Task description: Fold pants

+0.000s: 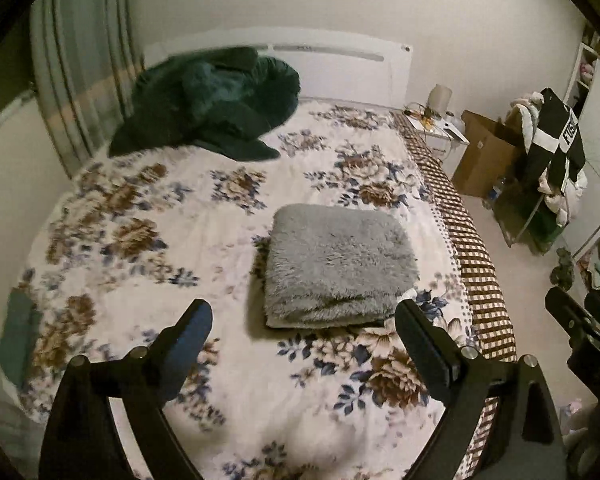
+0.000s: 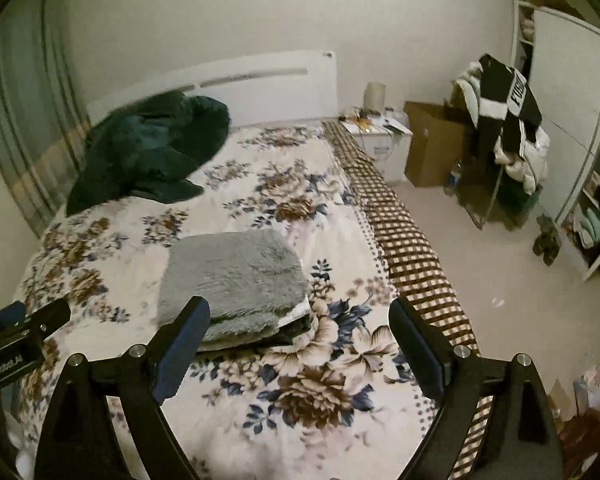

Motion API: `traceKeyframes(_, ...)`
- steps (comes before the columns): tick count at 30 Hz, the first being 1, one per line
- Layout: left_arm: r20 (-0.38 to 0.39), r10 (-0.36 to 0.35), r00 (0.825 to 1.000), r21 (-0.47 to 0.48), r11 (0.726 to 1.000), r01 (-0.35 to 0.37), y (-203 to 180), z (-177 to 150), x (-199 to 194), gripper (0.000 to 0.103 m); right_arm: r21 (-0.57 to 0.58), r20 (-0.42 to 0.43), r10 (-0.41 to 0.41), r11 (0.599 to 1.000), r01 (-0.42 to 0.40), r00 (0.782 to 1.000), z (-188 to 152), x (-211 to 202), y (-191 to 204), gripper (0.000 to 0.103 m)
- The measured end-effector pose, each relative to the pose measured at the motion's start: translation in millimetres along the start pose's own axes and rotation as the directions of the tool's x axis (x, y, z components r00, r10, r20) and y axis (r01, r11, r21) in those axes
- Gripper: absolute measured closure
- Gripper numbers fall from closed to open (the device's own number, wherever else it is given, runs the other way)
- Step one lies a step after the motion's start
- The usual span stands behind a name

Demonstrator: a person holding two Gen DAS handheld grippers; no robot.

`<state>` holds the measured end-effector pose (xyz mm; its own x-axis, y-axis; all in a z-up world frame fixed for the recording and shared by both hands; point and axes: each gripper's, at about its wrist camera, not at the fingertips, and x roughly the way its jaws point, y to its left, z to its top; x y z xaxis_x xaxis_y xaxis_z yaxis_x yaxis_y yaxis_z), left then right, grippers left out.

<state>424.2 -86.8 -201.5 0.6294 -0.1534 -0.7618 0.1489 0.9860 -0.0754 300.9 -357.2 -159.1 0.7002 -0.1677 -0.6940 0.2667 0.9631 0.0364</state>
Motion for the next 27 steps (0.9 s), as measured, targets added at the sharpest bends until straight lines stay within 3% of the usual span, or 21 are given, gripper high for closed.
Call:
traceKeyframes(8,0.088,0.047,0.995,-0.012,0.999,-0.046,-11.3,-25.2,-113.1,0.009,-0.04,0.077,0.062,0.997,-0.059,0.995,-11.3,-135.4,-12.9,0.01)
traceKeyframes(15,0.129,0.056,0.99,-0.012,0.998,-0.055,-25.5,-41.6,-169.1,0.007,-0.071,0.102,0.086,0.994,-0.079,0.991,-17.4,-215.2,-19.5,0.007)
traceKeyframes(16,0.13,0.052,0.99,-0.009,0.999,-0.051,-25.6,-43.1,-173.4,0.0,-0.071,0.101,0.085,0.994,-0.078,0.991,-17.8,-222.0,-19.0,0.007)
traceKeyframes(22,0.137,0.035,0.99,-0.007,0.999,-0.035,-23.2,-47.0,-183.8,0.0,-0.065,0.108,0.06,0.996,-0.053,0.992,-24.3,-258.9,-18.2,0.005)
traceKeyframes(27,0.163,0.072,0.984,-0.008,0.997,-0.071,-16.4,-51.4,-196.9,0.0,-0.072,0.105,0.071,0.995,-0.064,0.992,-23.5,-267.4,-11.2,0.005)
